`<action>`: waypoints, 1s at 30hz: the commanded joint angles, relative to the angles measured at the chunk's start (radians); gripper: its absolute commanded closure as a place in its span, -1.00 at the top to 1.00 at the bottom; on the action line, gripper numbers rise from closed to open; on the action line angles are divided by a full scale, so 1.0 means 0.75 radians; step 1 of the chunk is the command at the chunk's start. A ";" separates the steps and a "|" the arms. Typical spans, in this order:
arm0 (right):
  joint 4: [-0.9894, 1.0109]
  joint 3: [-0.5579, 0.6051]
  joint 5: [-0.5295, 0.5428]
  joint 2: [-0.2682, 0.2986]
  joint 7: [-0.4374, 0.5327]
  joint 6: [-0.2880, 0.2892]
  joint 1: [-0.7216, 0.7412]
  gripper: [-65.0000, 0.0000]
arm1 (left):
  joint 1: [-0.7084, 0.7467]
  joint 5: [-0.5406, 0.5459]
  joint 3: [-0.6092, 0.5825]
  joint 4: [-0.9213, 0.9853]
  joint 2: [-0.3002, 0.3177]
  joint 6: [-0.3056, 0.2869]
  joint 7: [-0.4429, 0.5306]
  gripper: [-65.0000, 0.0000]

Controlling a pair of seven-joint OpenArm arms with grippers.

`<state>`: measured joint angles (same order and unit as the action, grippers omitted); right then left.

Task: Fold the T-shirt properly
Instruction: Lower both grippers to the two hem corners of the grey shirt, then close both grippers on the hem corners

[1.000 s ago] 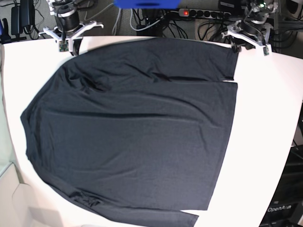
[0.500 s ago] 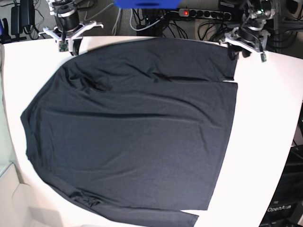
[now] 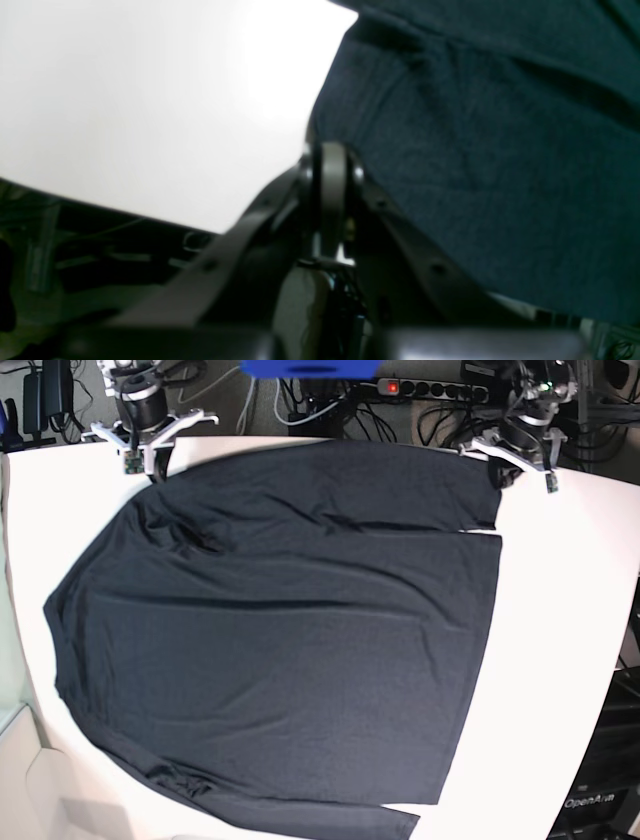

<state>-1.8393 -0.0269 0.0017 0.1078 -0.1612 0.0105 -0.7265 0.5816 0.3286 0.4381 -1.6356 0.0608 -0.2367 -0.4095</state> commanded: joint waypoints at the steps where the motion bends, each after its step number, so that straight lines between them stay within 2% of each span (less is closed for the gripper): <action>1: -0.022 -0.004 0.005 0.007 0.030 0.005 -0.012 -0.80 | 0.021 -0.046 -0.006 0.009 -0.006 0.006 -0.120 -1.00; 9: -0.055 -0.004 0.003 0.007 0.026 0.005 0.012 -0.80 | 0.021 -0.044 -0.006 0.003 -0.006 0.006 -0.120 -1.00; 11: -0.053 -0.010 0.003 0.005 -0.028 0.005 0.039 -0.77 | 0.021 -0.044 -0.006 0.003 -0.004 0.006 -0.120 -1.00; 15: -0.053 -0.012 0.005 0.003 -0.187 0.005 0.129 -0.54 | 0.021 -0.042 -0.006 0.003 0.002 0.006 -0.120 -1.00; 18: -0.053 -0.014 0.005 0.001 -0.206 0.005 0.149 -0.38 | 0.021 -0.046 -0.006 0.003 0.002 0.006 -0.120 -1.00; 21: -0.053 -0.016 0.007 -0.004 -0.203 0.005 0.151 -0.33 | 0.019 -0.048 -0.006 0.003 0.004 0.006 -0.120 -1.00; 30: -0.049 -0.168 0.007 -0.128 -0.210 0.005 0.203 -0.33 | 0.030 -0.051 -0.006 -0.052 0.004 0.006 -0.120 -1.00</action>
<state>-1.8587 -0.1497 0.0082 0.0109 -0.3470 0.0109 -0.5770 0.5823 0.3061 0.4362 -1.6722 0.0639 -0.2359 -0.4511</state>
